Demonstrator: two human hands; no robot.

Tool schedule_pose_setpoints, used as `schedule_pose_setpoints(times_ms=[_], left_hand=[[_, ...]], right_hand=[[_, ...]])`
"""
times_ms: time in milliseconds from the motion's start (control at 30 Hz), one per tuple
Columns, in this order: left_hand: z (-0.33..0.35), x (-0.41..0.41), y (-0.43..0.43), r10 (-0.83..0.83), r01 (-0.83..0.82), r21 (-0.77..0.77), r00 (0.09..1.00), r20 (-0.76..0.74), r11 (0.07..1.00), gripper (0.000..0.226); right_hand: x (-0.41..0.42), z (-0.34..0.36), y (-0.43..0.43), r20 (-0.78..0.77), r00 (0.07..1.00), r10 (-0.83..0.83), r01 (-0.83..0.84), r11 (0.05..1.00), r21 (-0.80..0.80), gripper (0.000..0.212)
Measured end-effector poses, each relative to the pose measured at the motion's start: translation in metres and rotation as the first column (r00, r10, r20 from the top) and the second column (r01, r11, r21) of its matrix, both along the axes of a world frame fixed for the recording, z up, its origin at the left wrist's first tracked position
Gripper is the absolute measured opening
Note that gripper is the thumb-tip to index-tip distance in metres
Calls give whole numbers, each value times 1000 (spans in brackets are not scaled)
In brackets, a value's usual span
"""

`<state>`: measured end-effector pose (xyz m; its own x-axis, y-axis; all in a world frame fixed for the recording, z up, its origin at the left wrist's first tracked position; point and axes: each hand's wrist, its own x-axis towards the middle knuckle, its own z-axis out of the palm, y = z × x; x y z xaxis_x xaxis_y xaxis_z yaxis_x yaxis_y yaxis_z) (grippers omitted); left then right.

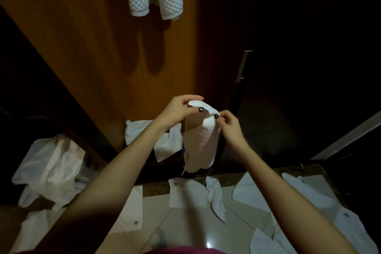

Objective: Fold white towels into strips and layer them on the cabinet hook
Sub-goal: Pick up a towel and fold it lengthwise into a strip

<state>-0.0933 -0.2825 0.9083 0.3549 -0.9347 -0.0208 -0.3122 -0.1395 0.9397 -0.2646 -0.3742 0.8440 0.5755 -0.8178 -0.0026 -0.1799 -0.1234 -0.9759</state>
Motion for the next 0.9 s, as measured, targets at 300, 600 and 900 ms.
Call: schedule_pose_setpoints(times_ms=[300, 600, 900], left_hand=[[1, -21, -13, 42, -24, -83, 975, 218, 996, 18], [22, -55, -34, 37, -33, -120, 999, 34, 992, 27], [52, -39, -23, 37, -77, -238, 985, -167, 968, 29]], right_hand=[[-15, 20, -25, 23, 998, 58, -56, 996, -70, 19], [-40, -21, 24, -59, 998, -20, 13, 992, -122, 34], [-53, -37, -4, -190, 981, 28, -29, 1000, -1, 10]])
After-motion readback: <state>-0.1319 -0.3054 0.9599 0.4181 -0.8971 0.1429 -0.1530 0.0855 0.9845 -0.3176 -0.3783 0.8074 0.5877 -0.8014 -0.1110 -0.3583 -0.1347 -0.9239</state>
